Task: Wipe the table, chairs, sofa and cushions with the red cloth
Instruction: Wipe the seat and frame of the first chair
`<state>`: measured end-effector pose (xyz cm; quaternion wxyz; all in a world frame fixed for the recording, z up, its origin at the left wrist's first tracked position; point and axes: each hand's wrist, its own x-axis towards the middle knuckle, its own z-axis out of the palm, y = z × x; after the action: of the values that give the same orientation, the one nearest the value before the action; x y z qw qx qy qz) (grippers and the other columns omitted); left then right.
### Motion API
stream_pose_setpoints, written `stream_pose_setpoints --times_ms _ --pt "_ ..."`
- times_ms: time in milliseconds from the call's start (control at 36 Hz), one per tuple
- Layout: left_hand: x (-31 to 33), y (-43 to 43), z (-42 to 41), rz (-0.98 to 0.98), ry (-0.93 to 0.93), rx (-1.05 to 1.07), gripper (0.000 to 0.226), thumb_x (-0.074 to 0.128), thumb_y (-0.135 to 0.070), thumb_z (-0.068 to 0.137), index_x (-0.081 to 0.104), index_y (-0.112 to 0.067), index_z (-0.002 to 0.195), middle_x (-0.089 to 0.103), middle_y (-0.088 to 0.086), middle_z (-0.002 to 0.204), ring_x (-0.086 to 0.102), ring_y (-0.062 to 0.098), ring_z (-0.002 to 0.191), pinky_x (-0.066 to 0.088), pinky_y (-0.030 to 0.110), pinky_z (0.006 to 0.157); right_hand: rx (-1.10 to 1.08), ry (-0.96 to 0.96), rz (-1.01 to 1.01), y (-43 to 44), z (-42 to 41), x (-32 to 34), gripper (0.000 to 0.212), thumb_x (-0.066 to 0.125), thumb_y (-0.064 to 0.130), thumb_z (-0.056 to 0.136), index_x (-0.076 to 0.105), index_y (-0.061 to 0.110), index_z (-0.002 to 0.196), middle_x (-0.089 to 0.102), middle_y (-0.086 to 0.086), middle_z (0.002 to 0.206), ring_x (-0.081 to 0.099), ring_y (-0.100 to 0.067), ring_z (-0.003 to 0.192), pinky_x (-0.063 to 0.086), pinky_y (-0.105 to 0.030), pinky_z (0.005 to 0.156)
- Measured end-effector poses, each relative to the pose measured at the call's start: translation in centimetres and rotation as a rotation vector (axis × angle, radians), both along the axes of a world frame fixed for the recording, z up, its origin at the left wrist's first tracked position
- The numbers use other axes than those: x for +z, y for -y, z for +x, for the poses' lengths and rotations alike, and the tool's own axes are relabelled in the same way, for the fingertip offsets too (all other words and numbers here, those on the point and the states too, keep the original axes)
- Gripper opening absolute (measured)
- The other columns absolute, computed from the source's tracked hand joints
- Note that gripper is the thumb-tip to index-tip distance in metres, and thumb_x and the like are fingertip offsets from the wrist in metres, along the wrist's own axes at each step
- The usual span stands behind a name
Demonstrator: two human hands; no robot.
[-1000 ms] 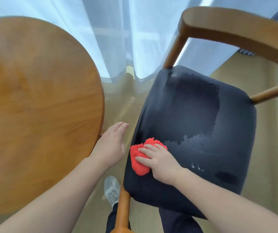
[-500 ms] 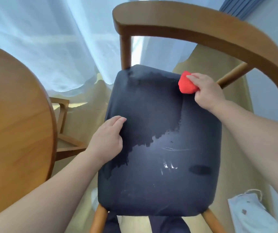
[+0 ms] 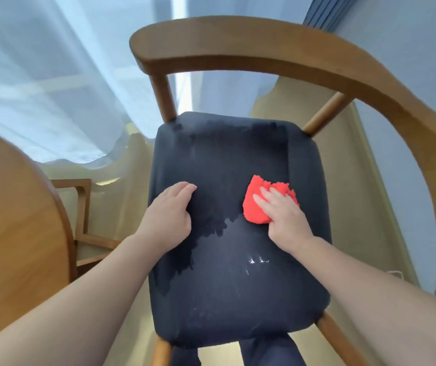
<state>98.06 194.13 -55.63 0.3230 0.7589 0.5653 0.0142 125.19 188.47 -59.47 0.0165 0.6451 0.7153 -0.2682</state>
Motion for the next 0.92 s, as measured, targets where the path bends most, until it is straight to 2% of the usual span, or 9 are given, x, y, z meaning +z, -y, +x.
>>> stream_pose_setpoints --times_ms 111,194,278,333,389,472,667,833,917 --pt "0.9 0.0 0.3 -0.002 0.015 -0.044 0.057 0.043 0.002 0.083 0.043 -0.012 0.138 0.043 -0.001 0.142 0.038 0.02 0.13 0.03 0.025 0.104 0.026 0.009 -0.091 5.3 -0.6 0.4 0.076 0.048 -0.013 0.071 0.048 0.017 0.141 0.038 -0.005 0.151 0.031 -0.032 0.141 0.023 -0.048 0.115" --pt "1.4 0.2 0.6 -0.018 0.019 -0.082 0.058 0.042 0.0 0.083 0.041 -0.013 0.139 0.041 -0.002 0.144 0.036 0.02 0.131 0.033 0.028 0.107 0.03 -0.011 -0.167 6.6 -0.4 0.9 0.074 0.042 -0.009 0.081 0.038 0.025 0.146 0.023 0.004 0.158 0.016 -0.022 0.147 0.009 -0.038 0.12" --pt "1.5 0.2 0.8 -0.018 0.031 -0.116 0.058 0.042 0.001 0.083 0.041 -0.013 0.139 0.042 -0.001 0.144 0.037 0.02 0.132 0.032 0.029 0.108 -0.038 -0.099 -0.137 5.1 0.3 2.4 0.07 0.043 -0.016 0.077 0.051 0.016 0.139 0.036 -0.005 0.152 0.028 -0.028 0.143 0.018 -0.038 0.118" --pt "1.5 -0.1 1.0 -0.008 0.039 -0.135 0.058 0.042 0.001 0.083 0.042 -0.012 0.139 0.042 0.0 0.143 0.037 0.021 0.131 0.032 0.029 0.108 -0.112 -0.121 -0.029 3.2 1.3 3.5 0.07 0.045 -0.024 0.067 0.059 0.005 0.13 0.047 -0.017 0.143 0.04 -0.039 0.134 0.025 -0.042 0.115" --pt "1.3 -0.5 1.3 -0.001 0.034 -0.152 0.058 0.042 0.001 0.083 0.041 -0.013 0.139 0.042 -0.001 0.144 0.036 0.02 0.132 0.031 0.03 0.109 -0.193 -0.094 0.081 0.7 2.8 4.3 0.069 0.046 -0.025 0.065 0.059 0.001 0.128 0.048 -0.02 0.14 0.043 -0.042 0.131 0.025 -0.04 0.114" --pt "0.8 -1.4 2.0 0.007 0.029 -0.171 0.058 0.042 0.0 0.083 0.041 -0.014 0.14 0.041 -0.002 0.144 0.035 0.019 0.132 0.03 0.029 0.109 -0.24 -0.049 0.17 -4.1 5.3 4.9 0.067 0.046 -0.023 0.069 0.055 0.001 0.132 0.045 -0.02 0.143 0.04 -0.04 0.133 0.02 -0.034 0.116" --pt "-0.6 -2.8 4.1 0.021 0.012 -0.206 0.059 0.043 -0.001 0.083 0.039 -0.012 0.141 0.041 0.001 0.146 0.034 0.02 0.134 0.028 0.029 0.11 -0.155 0.058 0.107 -12.1 8.5 3.0 0.065 0.043 -0.011 0.081 0.047 0.013 0.141 0.037 -0.009 0.152 0.03 -0.028 0.141 0.017 -0.031 0.118" --pt "-1.5 -3.0 5.7 0.024 0.012 -0.232 0.059 0.043 -0.001 0.083 0.04 -0.011 0.141 0.041 0.001 0.145 0.035 0.021 0.134 0.027 0.03 0.11 -0.189 0.09 -0.015 -12.9 8.1 -0.2 0.069 0.042 -0.005 0.085 0.036 0.022 0.148 0.026 -0.002 0.158 0.023 -0.022 0.144 0.013 -0.028 0.118" --pt "-1.8 -3.0 6.2 0.031 0.019 -0.252 0.058 0.043 0.0 0.083 0.041 -0.011 0.14 0.041 0.001 0.145 0.035 0.021 0.134 0.029 0.031 0.11 -0.216 0.074 -0.005 -12.3 7.9 -0.9 0.07 0.044 -0.005 0.084 0.036 0.023 0.148 0.026 -0.002 0.157 0.023 -0.022 0.145 0.013 -0.028 0.117"
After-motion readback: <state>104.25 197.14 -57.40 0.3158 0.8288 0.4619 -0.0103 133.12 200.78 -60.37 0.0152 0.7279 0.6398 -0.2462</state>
